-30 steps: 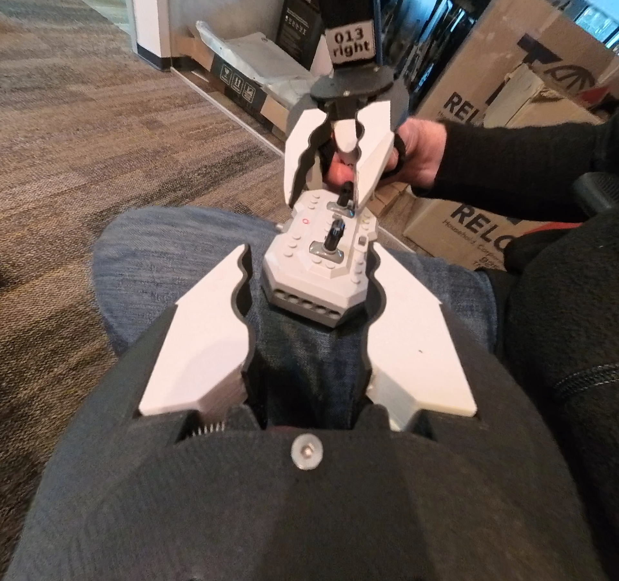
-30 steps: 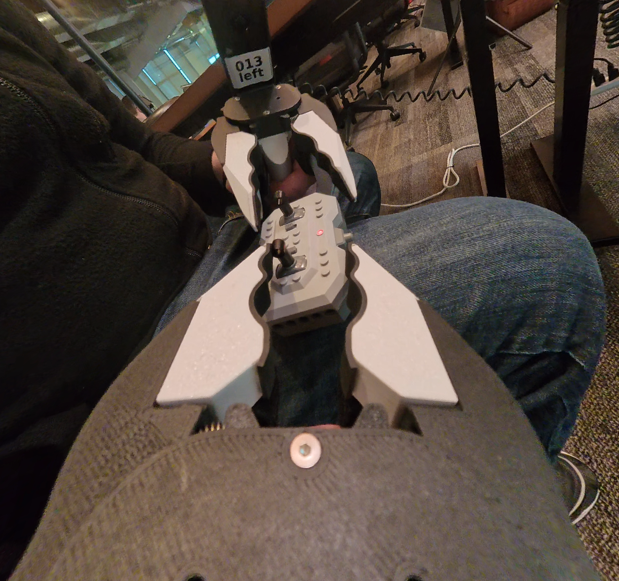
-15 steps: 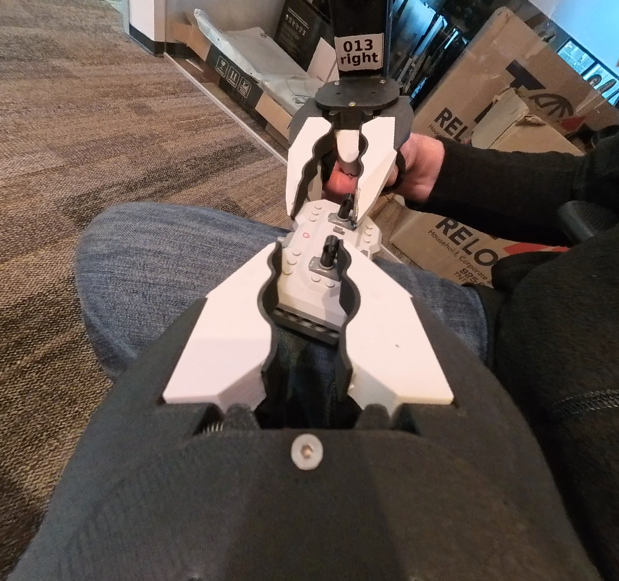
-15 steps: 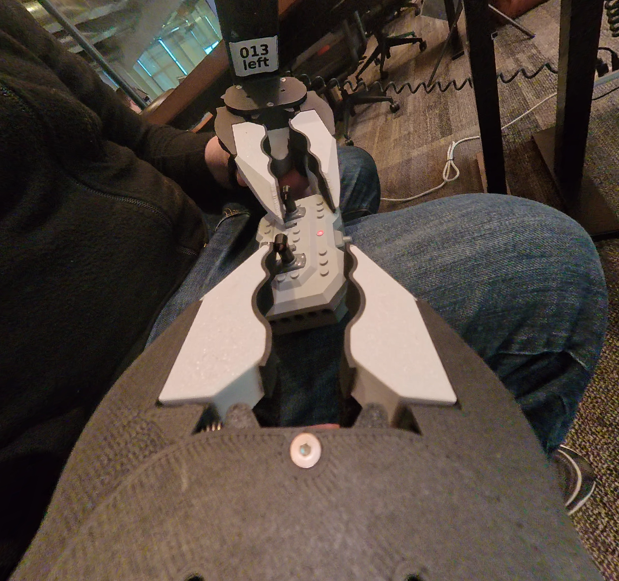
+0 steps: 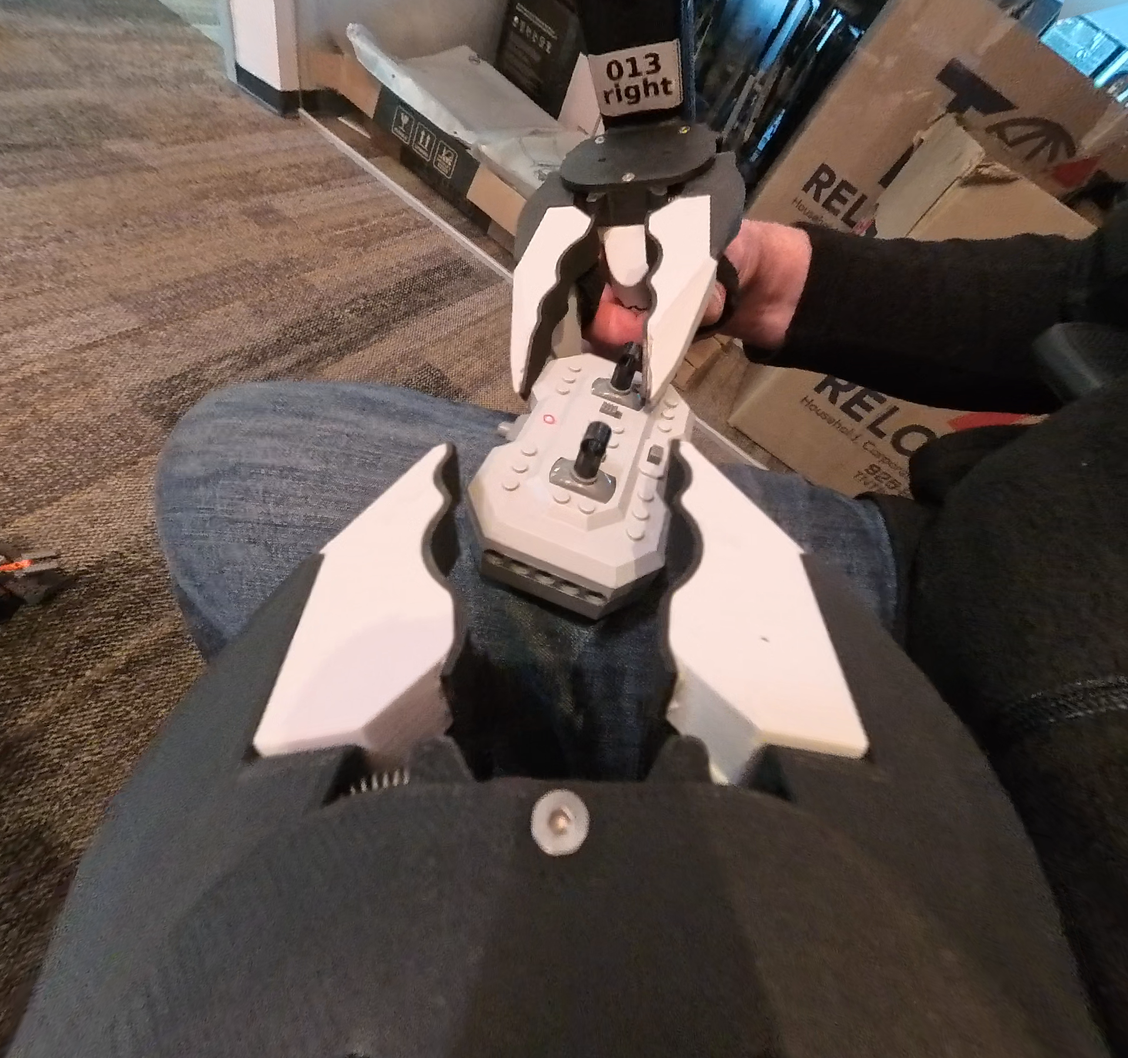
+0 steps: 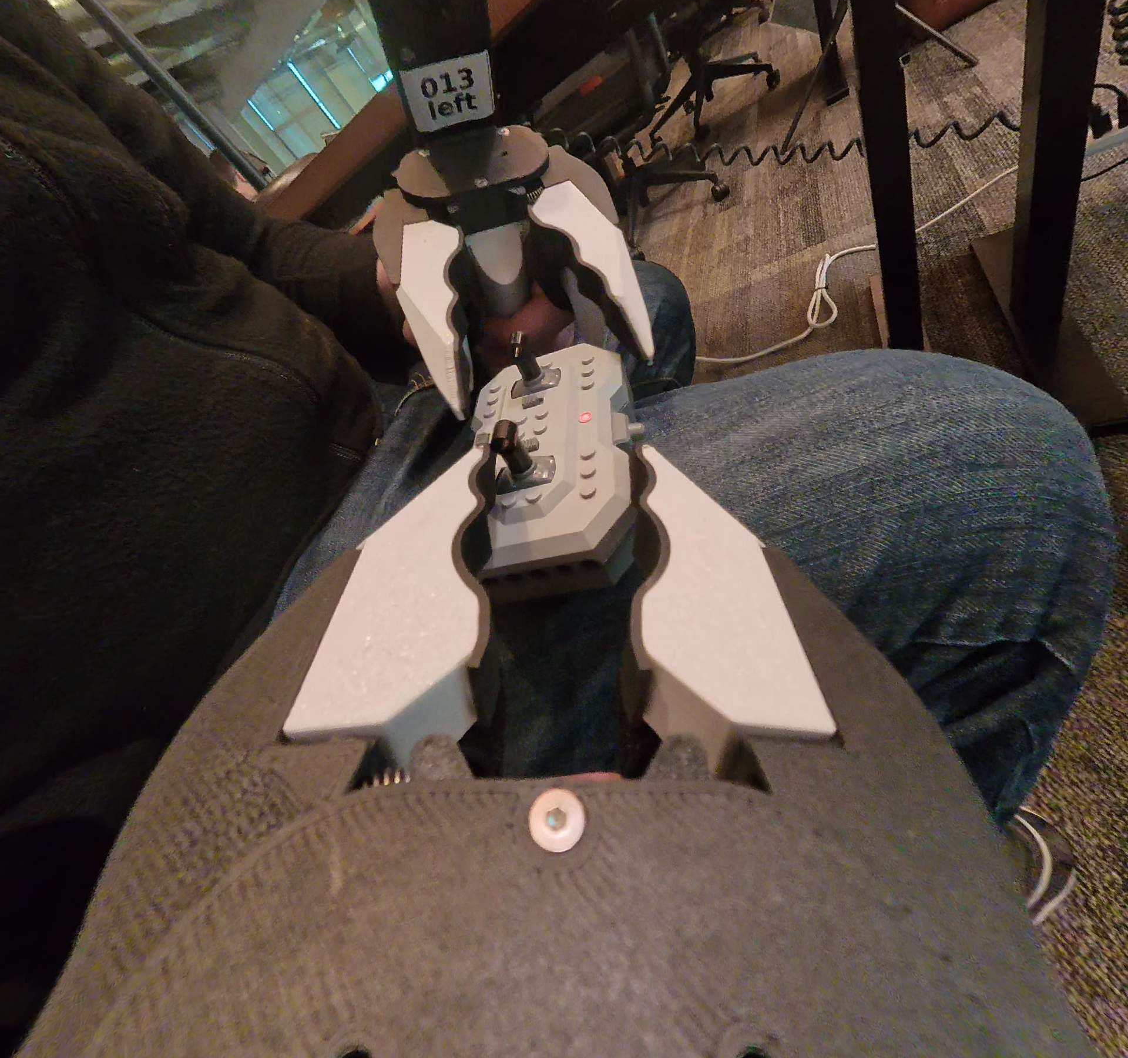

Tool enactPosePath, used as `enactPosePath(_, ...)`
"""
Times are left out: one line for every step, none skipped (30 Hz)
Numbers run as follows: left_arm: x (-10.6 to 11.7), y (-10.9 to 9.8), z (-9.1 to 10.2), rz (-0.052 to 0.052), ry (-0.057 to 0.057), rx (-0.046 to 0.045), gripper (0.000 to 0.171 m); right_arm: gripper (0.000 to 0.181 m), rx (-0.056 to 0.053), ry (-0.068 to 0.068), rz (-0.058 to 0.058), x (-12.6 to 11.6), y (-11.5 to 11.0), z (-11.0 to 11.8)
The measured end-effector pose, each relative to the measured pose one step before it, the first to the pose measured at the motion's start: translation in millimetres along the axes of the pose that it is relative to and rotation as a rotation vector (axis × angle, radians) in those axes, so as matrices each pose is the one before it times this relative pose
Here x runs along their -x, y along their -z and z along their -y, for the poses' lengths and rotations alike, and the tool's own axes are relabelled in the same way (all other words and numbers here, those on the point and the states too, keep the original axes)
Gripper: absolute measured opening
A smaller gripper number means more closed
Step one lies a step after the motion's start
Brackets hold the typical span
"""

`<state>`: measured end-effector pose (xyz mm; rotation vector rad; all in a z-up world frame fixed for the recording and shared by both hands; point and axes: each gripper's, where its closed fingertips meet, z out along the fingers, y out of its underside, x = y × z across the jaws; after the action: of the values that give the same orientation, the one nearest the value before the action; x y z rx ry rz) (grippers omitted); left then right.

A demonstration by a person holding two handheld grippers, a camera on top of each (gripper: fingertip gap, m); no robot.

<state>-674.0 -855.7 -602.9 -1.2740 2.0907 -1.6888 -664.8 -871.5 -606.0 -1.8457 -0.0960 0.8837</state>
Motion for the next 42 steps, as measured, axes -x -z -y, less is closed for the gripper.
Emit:
enactPosePath(-0.54, -0.15, -0.55, 0.0104, -0.0298, 0.00295, 0.061, 0.043, 0.0091, 0.0068, -0.0078, -0.22, -0.5, -1.01)
enactPosePath(-4.18, -0.55, -1.49, -0.011, -0.0275, 0.00986, 0.06, 0.042, -0.0013, 0.0034, -0.0038, 0.54, -0.2, 0.6)
enactPosePath(-3.31, -0.11, 0.44, -0.0007, -0.0313, -0.0023, 0.058, 0.042, -0.0057, 0.0048, -0.004, 0.59, 0.34, 1.26)
enactPosePath(-2.37, 0.64, 1.98, 0.0116, -0.0522, -0.01547, 0.055, 0.041, -0.004, 0.0095, -0.0121, -0.26, 0.6, 1.0)
enactPosePath(-2.87, -0.32, -2.06, 0.0016, -0.0508, 0.01448, 0.053, 0.04, -0.0009, 0.0152, -0.0142, 0.18, 0.7, 0.78)
enactPosePath(-0.41, -0.56, -2.92, 0.0133, -0.0468, 0.01896, 0.051, 0.039, -0.0026, 0.021, -0.0124, 1.26, 0.64, 1.2)
enactPosePath(1.55, 0.3, -0.65, 0.0206, -0.0354, 0.00237, 0.047, 0.038, -0.003, 0.0147, -0.014, 0.72, 0.53, 1.06)
enactPosePath(-0.16, 0.06, -0.58, -0.0005, -0.0104, 0.00125, 0.047, 0.038, 0.0071, 0.0068, -0.0136, -0.2, 0.45, -0.81)
enactPosePath(0.48, 0.14, 0.47, -0.0007, 0.0019, -0.00411, 0.047, 0.037, -0.0017, 0.0175, -0.0096, 1.06, 1.2, 0.16)
enactPosePath(0.2, -0.16, 0.59, 0.0063, -0.0056, -0.00369, 0.047, 0.037, -0.0127, 0.0206, -0.0093, 1.93, 1.7, 2.09)
enactPosePath(-1.01, -0.64, -0.82, 0.0039, -0.0166, 0.00558, 0.047, 0.037, -0.0166, 0.0275, -0.007, 3.41, 2.2, 3.54)
enactPosePath(-0.24, 0.21, 0.09, 0.0046, -0.0149, 0.00211, 0.047, 0.035, -0.0189, 0.0374, 0.0057, 6.53, 2.06, 4.55)
enactPosePath(0.31, 0.43, 0.93, 0.0056, -0.005, -0.00262, 0.047, 0.032, 0.0095, 0.033, -0.0018, 4.85, 0.72, 0.51)
enactPosePath(-0.53, -0.1, 0.52, 0.0058, -0.0093, -0.00231, 0.043, 0.031, 0.0396, 0.0316, -0.0138, 1.96, -1.11, -4.47)
enactPosePath(-0.82, -0.78, 0.77, 0.0052, -0.002, -0.00373, 0.039, 0.031, 0.0382, 0.0269, -0.0081, 2.04, -2.12, -5.41)
enactPosePath(0.43, -0.99, 0.66, 0.0119, -0.0026, -0.00272, 0.039, 0.031, 0.0168, 0.018, -0.0063, 1.6, -2.03, -2.7)
enactPosePath(-1.78, -0.82, 0.2, -0.0006, -0.012, -0.00241, 0.038, 0.026, -0.0077, 0.0071, -0.0128, -0.42, -0.63, 0.44)
enactPosePath(-0.93, -0.6, -0.07, 0.0018, -0.0082, -0.00033, 0.038, 0.023, -0.0048, -0.0088, -0.004, -0.99, -0.05, -0.24)
enactPosePath(-0.48, -0.23, 0.2, 0.0025, -0.0044, -0.00005, 0.038, 0.018, -0.0037, -0.0051, -0.0026, -0.93, 0.46, -0.33)
enactPosePath(-0.56, -0.13, 0.23, 0.0044, -0.0075, -0.00059, 0.038, 0.013, -0.0029, 0.0081, -0.0136, -1.76, 0.36, -0.25)
enactPosePath(-1.03, -0.09, -0.03, 0.0046, -0.0134, -0.0001, 0.038, 0.01, 0.0003, 0.0057, -0.0107, -0.83, -0.06, -0.37)
enactPosePath(-1.18, -0.06, -0.13, 0.0027, -0.0131, -0.00191, 0.038, 0.007, 0.0023, 0.0093, -0.0061, 0.23, -0.02, -0.12)
enactPosePath(-0.71, 0.06, 0.14, 0.0019, -0.0033, -0.00299, 0.038, 0.006, 0.0014, 0.0178, -0.0105, 0.01, 0.13, -0.02)
enactPosePath(-0.69, 0.02, -0.39, -0.0012, -0.0018, 0.00076, 0.037, 0.006, 0.003, 0.0152, -0.0056, 0.57, -0.11, -0.35)
enactPosePath(-0.46, -0.23, -0.09, -0.0004, -0.0056, -0.00096, 0.037, 0.006, 0.0025, 0.0093, -0.0038, 0.3, 0.25, -0.41)
enactPosePath(-0.21, -0.28, 0.32, 0.0007, -0.0028, -0.00264, 0.037, 0.006, 0.0008, 0.013, -0.007, 0.15, 0.35, -0.42)
enactPosePath(-0.61, -0.45, 0.11, 0.0016, -0.0052, -0.00084, 0.037, 0.006, 0.0034, 0.0134, -0.0064, 0.21, 0.33, -0.69)
enactPosePath(-0.91, -0.28, 0.33, 0.0021, -0.0102, -0.00383, 0.034, 0.005, 0.0039, 0.0155, -0.0075, 0.21, 0.56, -0.52)
enactPosePath(-1.52, -0.34, 0.61, -0.0019, 0.0017, -0.00457, 0.032, 0.005, 0.0039, 0.0171, -0.0039, 0.79, 0.51, -0.7)
enactPosePath(-0.67, -0.33, 0.04, 0.0007, 0.0047, -0.00278, 0.032, 0.005, 0.0028, 0.0101, -0.0029, 0.56, 0.46, -0.64)
enactPosePath(0.21, -0.19, 0.3, 0.0047, 0.0001, -0.00367, 0.032, 0.005, -0.002, 0.003, -0.0042, -0.11, 0.35, -0.05)
enactPosePath(-0.34, -0.47, -0.22, 0.0018, -0.0039, -0.00074, 0.032, 0.005, 0.0018, 0.0083, -0.0029, 0.56, 0.14, -0.38)
enactPosePath(-0.63, -0.21, -0.22, -0.0039, -0.0012, -0.00105, 0.032, 0.005, 0.0056, 0.0139, -0.0017, 0.77, 0.47, -0.53)
enactPosePath(0.02, -0.08, 0.51, -0.0009, 0.0031, -0.00162, 0.032, 0.005, 0.0026, 0.0053, -0.0033, 0.05, 0.31, 0.18)
enactPosePath(0.24, -0.2, 0.02, 0.0009, -0.0017, -0.00046, 0.032, 0.005, -0.0015, -0.0039, -0.0008, -0.21, 0.02, 0.08)
enactPosePath(-0.05, -0.27, -0.05, -0.0031, 0.0032, -0.00272, 0.032, 0.005, -0.0029, -0.0027, 0.0006, -0.09, 0.13, -0.12)
enactPosePath(0.5, -0.07, 0.25, -0.0019, 0.0092, -0.00266, 0.033, 0.005, -0.0033, -0.0106, 0.0003, -0.58, 0.16, 0.42)
enactPosePath(1.09, 0.29, 0.94, 0.0044, 0.0037, -0.00295, 0.034, 0.005, -0.0033, -0.0234, 0.0055, -0.66, 0.22, 1.52)
enactPosePath(1.01, -0.21, 0.19, 0.0026, 0.005, 0.00141, 0.035, 0.01, 0.0019, -0.0247, 0.0127, -0.07, 0.16, 0.87)
enactPosePath(1.94, -0.56, -0.09, 0.0045, 0.0155, 0.00078, 0.037, 0.013, 0.0021, -0.0248, 0.0014, -2.0, -0.23, -0.07)
enactPosePath(2.47, -0.53, 0.25, 0.0058, 0.0257, -0.00032, 0.044, 0.013, 0.009, -0.0318, -0.0036, -3.24, -0.83, -2.21)
enactPosePath(1.32, -0.92, -0.85, -0.004, 0.027, 0.00586, 0.055, 0.006, 0.0036, -0.0159, 0.0114, 0.13, -0.25, -1.65)
